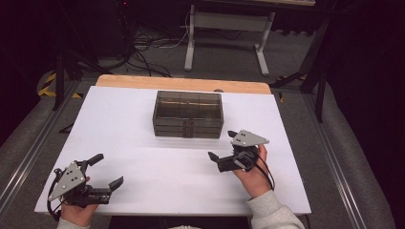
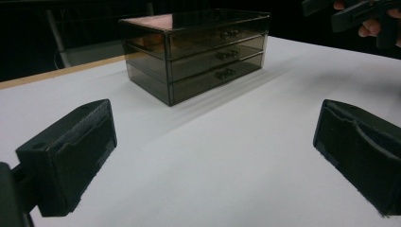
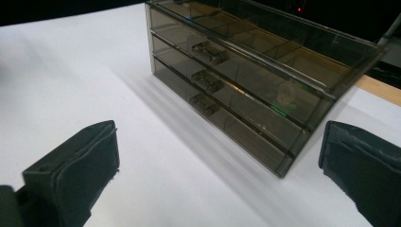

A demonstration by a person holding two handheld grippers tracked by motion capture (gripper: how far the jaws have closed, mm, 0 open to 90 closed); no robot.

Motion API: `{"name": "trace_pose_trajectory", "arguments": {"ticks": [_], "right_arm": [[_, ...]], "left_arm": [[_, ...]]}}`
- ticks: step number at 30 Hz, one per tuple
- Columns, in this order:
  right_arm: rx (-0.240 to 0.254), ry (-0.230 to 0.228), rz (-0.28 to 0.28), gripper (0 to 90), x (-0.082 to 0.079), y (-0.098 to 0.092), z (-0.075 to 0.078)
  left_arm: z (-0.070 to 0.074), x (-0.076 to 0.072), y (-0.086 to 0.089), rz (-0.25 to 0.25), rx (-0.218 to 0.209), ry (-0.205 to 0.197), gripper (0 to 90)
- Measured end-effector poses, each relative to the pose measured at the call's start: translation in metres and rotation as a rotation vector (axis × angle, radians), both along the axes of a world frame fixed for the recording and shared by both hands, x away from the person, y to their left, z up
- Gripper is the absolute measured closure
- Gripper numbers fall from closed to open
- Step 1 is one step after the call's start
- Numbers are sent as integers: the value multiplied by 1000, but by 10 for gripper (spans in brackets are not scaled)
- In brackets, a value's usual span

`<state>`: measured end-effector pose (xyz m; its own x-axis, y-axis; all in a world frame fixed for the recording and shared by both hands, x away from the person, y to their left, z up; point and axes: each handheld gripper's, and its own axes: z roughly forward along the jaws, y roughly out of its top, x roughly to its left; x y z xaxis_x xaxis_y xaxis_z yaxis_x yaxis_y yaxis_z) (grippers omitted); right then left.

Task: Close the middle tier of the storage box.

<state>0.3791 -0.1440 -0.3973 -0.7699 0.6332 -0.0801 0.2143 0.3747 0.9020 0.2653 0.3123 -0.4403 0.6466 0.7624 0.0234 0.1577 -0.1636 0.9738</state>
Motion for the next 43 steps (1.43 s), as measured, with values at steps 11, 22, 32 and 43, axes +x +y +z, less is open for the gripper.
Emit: {"name": "trace_pose_trajectory", "arguments": {"ticks": [11, 22, 32, 43], "right_arm": [[144, -68, -5, 0, -32, -51, -28], [176, -55, -85, 0, -53, -92, -53], [171, -58, -84, 0, -64, -104, -63], [178, -34, -64, 0, -64, -99, -61]], "left_arm": [[0, 1, -1, 5, 14, 1, 12], [-3, 4, -3, 1, 20, -2, 12], [-7, 10, -2, -4, 43, 4, 12], [-12, 16, 2, 8, 49, 20, 12]]}}
